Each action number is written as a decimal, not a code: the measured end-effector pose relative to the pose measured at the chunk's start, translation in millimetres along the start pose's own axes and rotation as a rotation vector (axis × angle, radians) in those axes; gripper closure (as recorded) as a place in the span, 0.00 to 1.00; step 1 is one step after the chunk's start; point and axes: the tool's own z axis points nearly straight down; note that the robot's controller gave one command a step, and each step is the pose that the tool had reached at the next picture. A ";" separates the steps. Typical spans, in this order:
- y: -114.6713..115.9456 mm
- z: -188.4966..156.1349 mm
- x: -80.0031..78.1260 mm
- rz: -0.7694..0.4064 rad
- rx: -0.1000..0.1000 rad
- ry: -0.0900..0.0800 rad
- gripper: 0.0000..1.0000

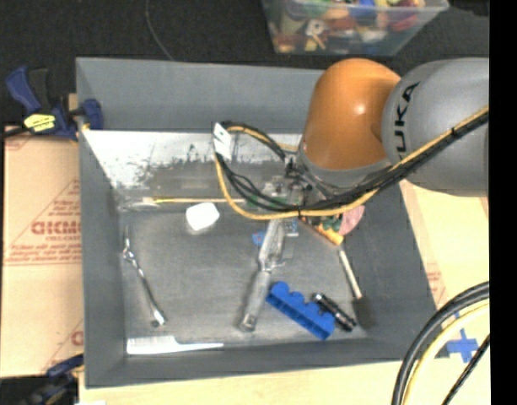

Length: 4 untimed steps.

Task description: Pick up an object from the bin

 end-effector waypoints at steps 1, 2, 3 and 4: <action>0.0 -4.2 -1.7 0.001 0.000 -0.008 0.00; -38.3 87.5 -29.4 -0.387 0.004 -0.014 0.00; -58.9 114.2 -26.4 -0.403 0.002 -0.013 0.00; -25.0 113.8 -26.1 -0.596 0.006 -0.012 0.00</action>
Offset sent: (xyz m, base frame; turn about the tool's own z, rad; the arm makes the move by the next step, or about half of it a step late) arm 0.0334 -0.0474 -0.1161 -0.4866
